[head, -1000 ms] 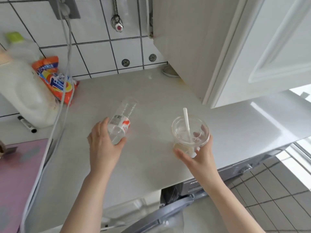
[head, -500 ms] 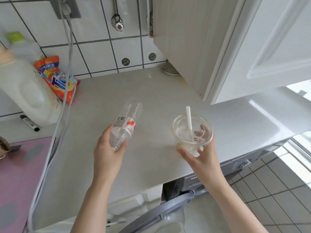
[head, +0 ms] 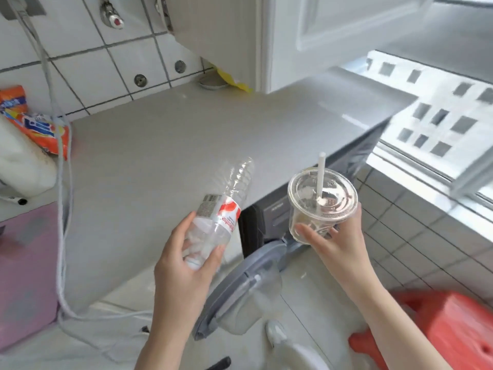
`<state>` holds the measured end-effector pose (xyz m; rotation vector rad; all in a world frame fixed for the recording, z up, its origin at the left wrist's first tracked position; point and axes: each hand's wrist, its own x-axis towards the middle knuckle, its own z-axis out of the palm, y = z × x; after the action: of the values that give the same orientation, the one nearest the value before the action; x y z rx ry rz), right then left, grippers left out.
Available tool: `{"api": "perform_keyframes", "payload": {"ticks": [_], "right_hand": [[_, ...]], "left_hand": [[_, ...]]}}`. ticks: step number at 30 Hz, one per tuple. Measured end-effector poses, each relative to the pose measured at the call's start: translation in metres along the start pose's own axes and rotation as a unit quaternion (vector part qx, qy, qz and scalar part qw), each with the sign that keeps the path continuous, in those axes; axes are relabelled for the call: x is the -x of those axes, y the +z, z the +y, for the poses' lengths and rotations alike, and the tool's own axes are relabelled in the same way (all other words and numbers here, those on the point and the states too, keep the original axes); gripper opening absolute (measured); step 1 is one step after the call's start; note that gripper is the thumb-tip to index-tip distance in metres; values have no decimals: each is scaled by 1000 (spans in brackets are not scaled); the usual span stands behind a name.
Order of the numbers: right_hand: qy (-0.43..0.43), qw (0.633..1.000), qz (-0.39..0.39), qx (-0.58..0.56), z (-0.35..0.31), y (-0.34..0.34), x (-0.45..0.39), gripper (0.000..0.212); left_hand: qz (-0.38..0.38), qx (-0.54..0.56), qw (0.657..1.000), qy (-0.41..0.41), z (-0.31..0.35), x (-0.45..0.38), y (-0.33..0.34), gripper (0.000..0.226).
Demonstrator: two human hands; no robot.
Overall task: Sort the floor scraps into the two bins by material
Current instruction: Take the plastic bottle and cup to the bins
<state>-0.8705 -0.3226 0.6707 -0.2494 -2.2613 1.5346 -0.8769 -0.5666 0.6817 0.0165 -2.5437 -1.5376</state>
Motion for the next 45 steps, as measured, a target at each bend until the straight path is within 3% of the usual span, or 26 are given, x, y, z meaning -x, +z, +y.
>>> {"api": "perform_keyframes", "payload": {"ticks": [9,14,21,34,38,45], "right_hand": [[107,984,135,46,32,-103,125,70],[166,956,229,84,60,-177,195,63],[261,907,320,75,104,-294,307,70],[383,828,409,29,225,-509,464,75],[424,799,426,10,276,-540,483,92],[475,750,459,-47,387,-555,495,91]], "left_hand": [[-199,-23,979,40,13,86,66,66],[-307,-47,946,88,37,127,126,68],[-445,-63,888,97,79,239,242,67],[-567,-104,816,34,123,472,454,61],[-582,-131,802,-10,114,509,512,59],[-606,-173,772,-87,52,543,617,81]]}}
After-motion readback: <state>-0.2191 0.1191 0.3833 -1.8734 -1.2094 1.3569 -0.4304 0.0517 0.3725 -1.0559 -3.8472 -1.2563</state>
